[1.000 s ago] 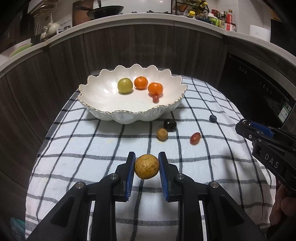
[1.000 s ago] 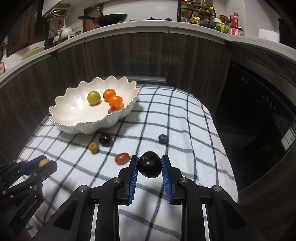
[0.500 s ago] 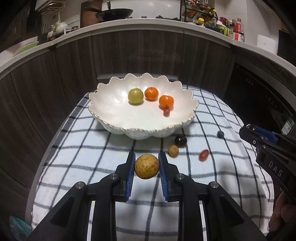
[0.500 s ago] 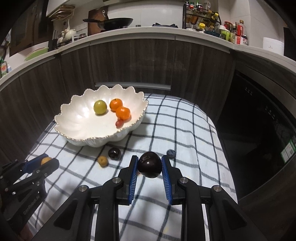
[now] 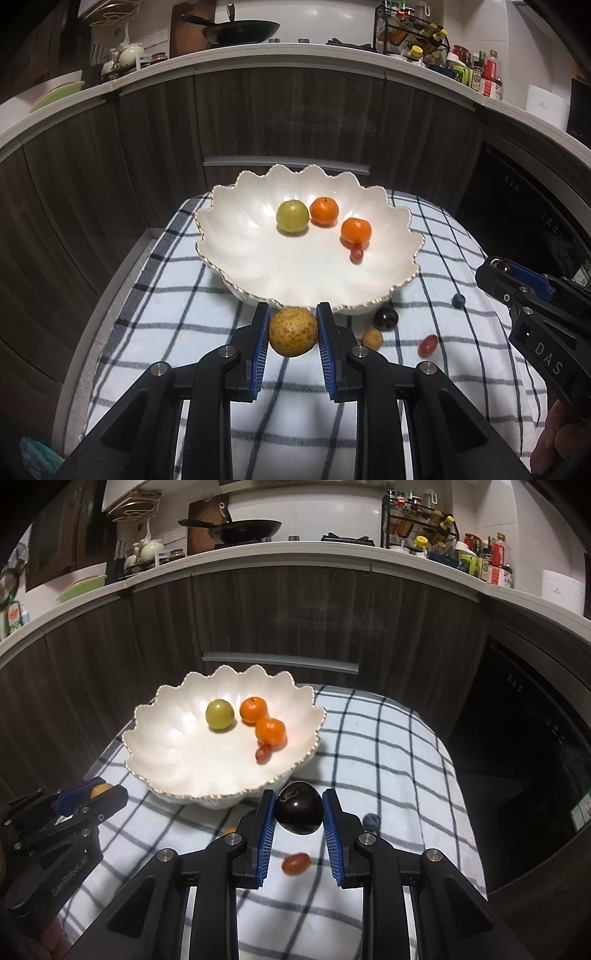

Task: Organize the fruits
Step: 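Carry the brown fruit and dark plum over the white bowl with both tools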

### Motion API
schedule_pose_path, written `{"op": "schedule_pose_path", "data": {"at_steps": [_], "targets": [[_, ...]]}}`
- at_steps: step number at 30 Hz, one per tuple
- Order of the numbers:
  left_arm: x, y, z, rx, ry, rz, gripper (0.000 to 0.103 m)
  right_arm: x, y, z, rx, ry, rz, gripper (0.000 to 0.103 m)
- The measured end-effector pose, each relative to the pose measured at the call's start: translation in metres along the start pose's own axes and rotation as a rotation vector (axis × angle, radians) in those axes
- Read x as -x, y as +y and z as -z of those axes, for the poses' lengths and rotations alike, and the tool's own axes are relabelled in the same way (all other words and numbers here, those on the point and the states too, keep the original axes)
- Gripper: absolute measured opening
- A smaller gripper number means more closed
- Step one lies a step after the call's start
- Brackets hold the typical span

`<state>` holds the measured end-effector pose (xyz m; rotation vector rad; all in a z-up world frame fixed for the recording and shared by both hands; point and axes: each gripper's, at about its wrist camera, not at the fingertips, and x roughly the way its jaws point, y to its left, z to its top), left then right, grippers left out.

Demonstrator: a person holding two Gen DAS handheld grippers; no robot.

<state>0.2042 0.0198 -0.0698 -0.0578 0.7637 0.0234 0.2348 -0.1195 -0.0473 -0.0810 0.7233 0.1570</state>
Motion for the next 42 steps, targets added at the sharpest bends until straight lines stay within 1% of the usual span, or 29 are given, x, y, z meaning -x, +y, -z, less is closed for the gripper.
{"op": "schedule_pose_path", "data": {"at_steps": [11, 24, 36, 42], "targets": [[-0.012, 0.009, -0.022, 0.002, -0.009, -0.007, 0.026, -0.015, 0.012, -0.021, 0.009, -0.006, -0.015, 0.027], [-0.041, 0.025, -0.045, 0.011, 0.006, -0.005, 0.026, -0.039, 0.024, -0.040, 0.006, -0.005, -0.037, 0.027], [-0.062, 0.036, -0.062, -0.006, 0.002, 0.007, 0.026, -0.061, 0.038, -0.049, 0.025, 0.005, -0.050, 0.027], [-0.075, 0.038, -0.063, -0.015, 0.030, 0.010, 0.026, -0.073, 0.044, -0.048, 0.031, 0.025, -0.059, 0.027]]}}
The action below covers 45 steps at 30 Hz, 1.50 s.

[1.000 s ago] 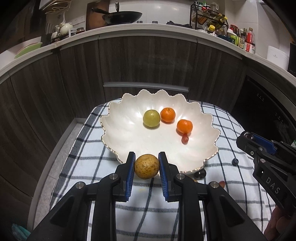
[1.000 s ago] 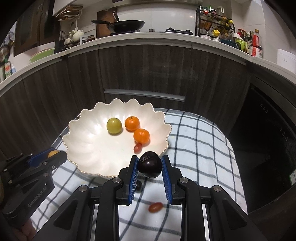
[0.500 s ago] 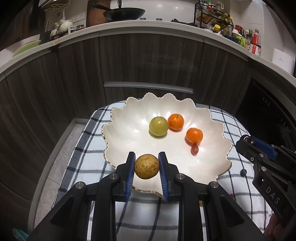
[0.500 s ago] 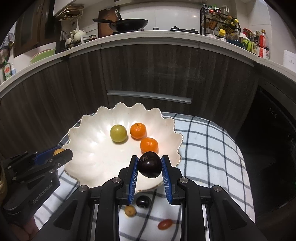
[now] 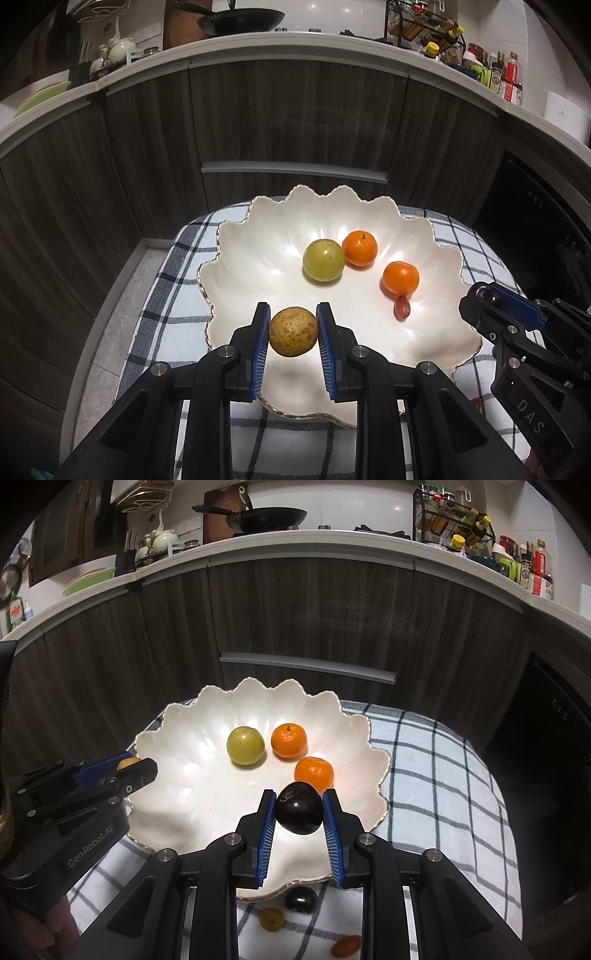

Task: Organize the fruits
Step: 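Carry the brown fruit and dark plum over the white bowl with both tools, then open both tools to drop the brown fruit and plum into the bowl, then withdraw both open tools from the bowl toward the remaining fruits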

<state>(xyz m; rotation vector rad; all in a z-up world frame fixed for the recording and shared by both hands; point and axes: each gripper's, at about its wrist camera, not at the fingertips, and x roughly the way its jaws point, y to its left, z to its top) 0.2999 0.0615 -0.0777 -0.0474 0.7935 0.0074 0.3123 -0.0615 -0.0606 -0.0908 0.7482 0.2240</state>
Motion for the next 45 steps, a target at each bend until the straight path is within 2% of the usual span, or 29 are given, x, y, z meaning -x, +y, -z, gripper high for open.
{"op": "schedule_pose_path", "data": {"at_steps": [8, 10, 14, 15, 17, 19, 21, 22, 24, 28, 45], "targets": [[-0.010, 0.002, 0.004, 0.002, 0.039, 0.002, 0.027, -0.013, 0.002, 0.003, 0.004, 0.035, -0.012, 0.027], [-0.010, 0.001, 0.004, -0.006, 0.034, -0.013, 0.032, -0.013, 0.002, 0.003, 0.003, 0.040, -0.011, 0.027], [-0.005, 0.001, 0.003, -0.011, 0.012, -0.015, 0.050, -0.011, 0.001, 0.002, -0.001, 0.035, -0.002, 0.028], [-0.004, 0.001, 0.002, -0.016, 0.006, -0.018, 0.054, -0.010, 0.001, 0.002, -0.001, 0.034, 0.000, 0.031], [-0.001, 0.001, 0.001, -0.017, -0.006, -0.022, 0.059, -0.007, 0.000, 0.001, -0.006, 0.026, 0.007, 0.044], [0.001, 0.000, 0.001, -0.019, -0.012, -0.028, 0.067, -0.002, -0.003, 0.000, -0.017, 0.004, 0.013, 0.062], [0.004, 0.001, 0.000, -0.011, -0.017, -0.028, 0.075, 0.003, -0.004, -0.001, -0.025, -0.014, 0.024, 0.070], [0.005, 0.001, 0.000, -0.009, -0.017, -0.026, 0.077, 0.004, -0.005, -0.002, -0.027, -0.018, 0.029, 0.072], [0.008, 0.001, 0.001, -0.007, -0.023, -0.033, 0.089, 0.006, -0.006, -0.003, -0.030, -0.022, 0.033, 0.074], [0.013, 0.001, 0.002, -0.006, -0.029, -0.037, 0.091, 0.009, -0.009, -0.003, -0.037, -0.018, 0.051, 0.077], [0.034, -0.018, 0.002, -0.023, -0.047, -0.014, 0.091, 0.037, -0.027, -0.003, -0.057, -0.047, 0.081, 0.077]]}}
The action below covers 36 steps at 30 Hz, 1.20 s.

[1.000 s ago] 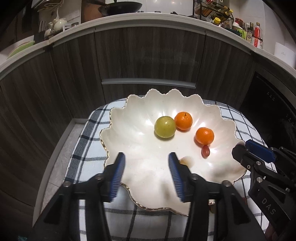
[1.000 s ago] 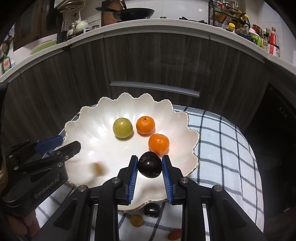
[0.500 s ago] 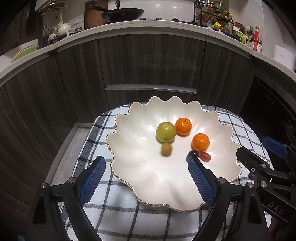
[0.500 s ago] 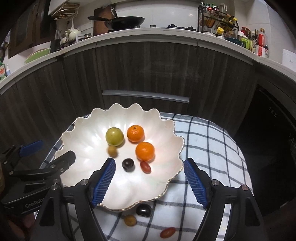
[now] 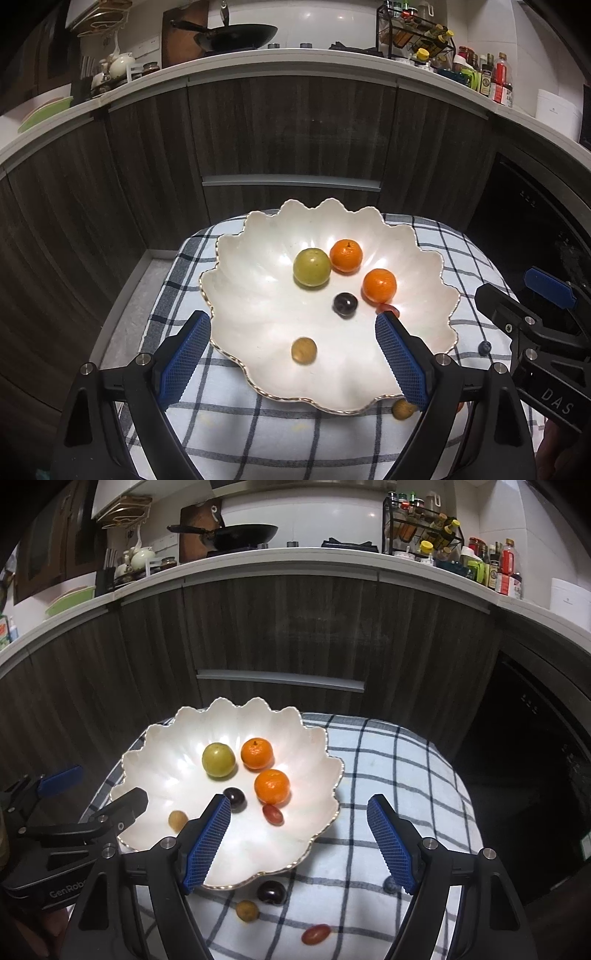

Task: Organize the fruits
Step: 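Withdraw both open tools from the bowl toward the remaining fruits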

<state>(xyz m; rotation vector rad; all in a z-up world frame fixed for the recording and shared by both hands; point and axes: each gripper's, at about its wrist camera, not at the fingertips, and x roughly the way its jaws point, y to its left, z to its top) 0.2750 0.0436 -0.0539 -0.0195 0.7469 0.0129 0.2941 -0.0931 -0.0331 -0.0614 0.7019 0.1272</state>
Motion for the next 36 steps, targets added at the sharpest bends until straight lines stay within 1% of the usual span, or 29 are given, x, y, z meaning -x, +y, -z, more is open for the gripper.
{"op": "schedule_pose_path", "data": {"at_steps": [13, 29, 36], "targets": [[0.016, -0.021, 0.006, -0.024, -0.007, 0.018, 0.091, 0.018, -0.022, 0.009, -0.030, -0.006, 0.028, 0.077], [0.031, -0.056, 0.027, -0.071, 0.000, 0.055, 0.091, 0.032, -0.058, 0.030, -0.074, 0.008, 0.062, 0.077], [0.037, -0.065, 0.037, -0.086, -0.001, 0.059, 0.091, 0.036, -0.067, 0.039, -0.086, 0.012, 0.068, 0.077]]}}
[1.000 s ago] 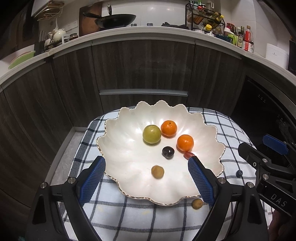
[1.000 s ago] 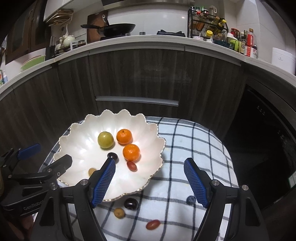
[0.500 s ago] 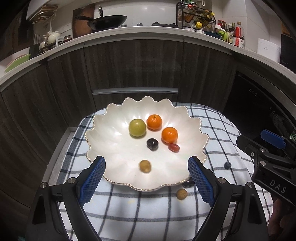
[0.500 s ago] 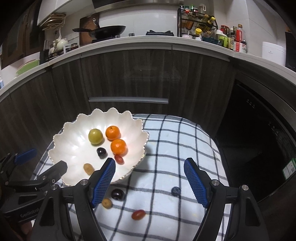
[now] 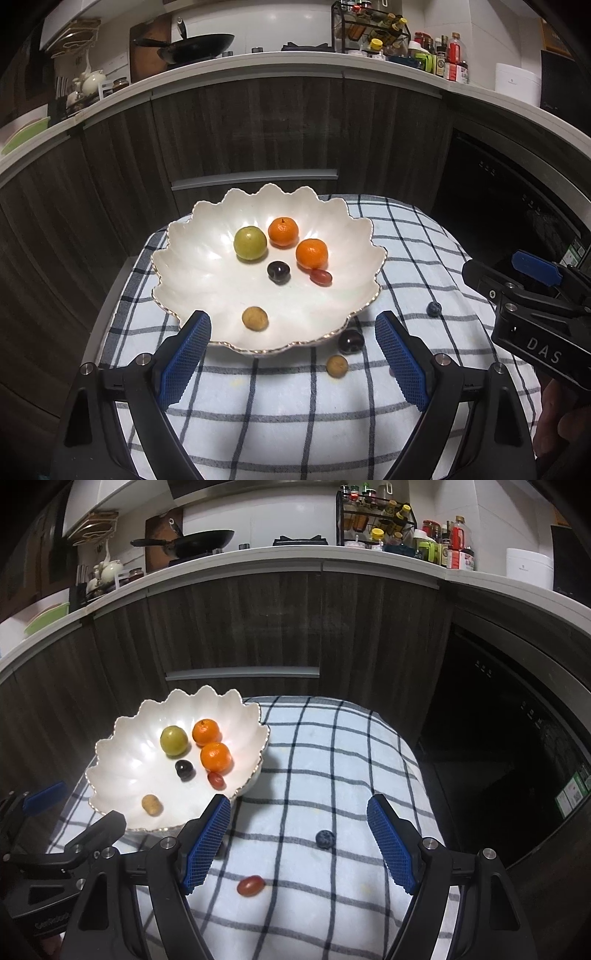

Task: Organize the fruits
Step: 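Withdraw both open tools from the bowl toward the remaining fruits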

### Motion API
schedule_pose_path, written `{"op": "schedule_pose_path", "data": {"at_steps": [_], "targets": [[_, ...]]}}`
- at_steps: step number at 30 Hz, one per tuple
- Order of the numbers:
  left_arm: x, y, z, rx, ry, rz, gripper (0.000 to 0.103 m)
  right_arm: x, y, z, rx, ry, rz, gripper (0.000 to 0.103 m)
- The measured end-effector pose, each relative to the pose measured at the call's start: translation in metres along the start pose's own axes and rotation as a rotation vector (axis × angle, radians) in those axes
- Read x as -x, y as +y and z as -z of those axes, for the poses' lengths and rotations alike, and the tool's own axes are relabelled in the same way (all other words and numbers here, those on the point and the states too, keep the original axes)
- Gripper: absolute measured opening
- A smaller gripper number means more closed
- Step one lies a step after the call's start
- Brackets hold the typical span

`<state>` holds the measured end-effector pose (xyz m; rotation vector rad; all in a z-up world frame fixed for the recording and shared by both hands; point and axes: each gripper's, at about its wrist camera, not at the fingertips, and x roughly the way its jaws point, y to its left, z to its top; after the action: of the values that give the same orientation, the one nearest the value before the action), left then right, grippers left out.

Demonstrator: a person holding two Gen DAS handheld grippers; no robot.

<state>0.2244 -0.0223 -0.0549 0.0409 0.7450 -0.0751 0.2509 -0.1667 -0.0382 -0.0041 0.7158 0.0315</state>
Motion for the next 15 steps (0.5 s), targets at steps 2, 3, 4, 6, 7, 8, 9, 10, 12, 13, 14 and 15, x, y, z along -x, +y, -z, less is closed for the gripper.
{"op": "schedule_pose_path", "data": {"at_steps": [2, 3, 4, 6, 7, 8, 9, 10, 12, 13, 14, 15], "targets": [[0.000, -0.001, 0.003, 0.005, 0.004, -0.002, 0.091, 0.000, -0.002, 0.003, 0.000, 0.003, 0.001, 0.077], [0.001, -0.001, 0.004, 0.009, 0.007, -0.001, 0.091, 0.000, -0.003, 0.004, -0.001, 0.005, 0.002, 0.077], [0.001, -0.002, 0.006, 0.017, 0.009, -0.001, 0.091, -0.001, -0.004, 0.006, -0.003, 0.008, 0.002, 0.077], [0.001, -0.003, 0.009, 0.028, 0.012, 0.002, 0.091, -0.001, -0.006, 0.008, -0.009, 0.012, 0.004, 0.077], [0.001, -0.004, 0.010, 0.028, 0.014, 0.003, 0.091, -0.001, -0.007, 0.010, -0.010, 0.013, 0.004, 0.077], [0.001, -0.006, 0.012, 0.025, 0.014, 0.003, 0.090, 0.000, -0.008, 0.011, -0.011, 0.014, 0.005, 0.077], [0.001, -0.007, 0.014, 0.023, 0.014, 0.003, 0.089, 0.000, -0.009, 0.012, -0.011, 0.014, 0.005, 0.077], [0.000, -0.009, 0.015, 0.019, 0.016, 0.003, 0.088, 0.000, -0.011, 0.014, -0.010, 0.014, 0.006, 0.077], [-0.002, -0.012, 0.018, 0.017, 0.022, 0.005, 0.086, 0.000, -0.013, 0.016, -0.006, 0.017, 0.009, 0.077], [-0.003, -0.013, 0.019, 0.017, 0.024, 0.006, 0.086, 0.000, -0.014, 0.017, -0.006, 0.017, 0.009, 0.077], [-0.004, -0.015, 0.020, 0.016, 0.027, 0.008, 0.086, 0.000, -0.015, 0.018, -0.005, 0.018, 0.009, 0.077], [-0.005, -0.016, 0.021, 0.015, 0.027, 0.008, 0.085, 0.000, -0.016, 0.019, -0.004, 0.018, 0.010, 0.077]]}}
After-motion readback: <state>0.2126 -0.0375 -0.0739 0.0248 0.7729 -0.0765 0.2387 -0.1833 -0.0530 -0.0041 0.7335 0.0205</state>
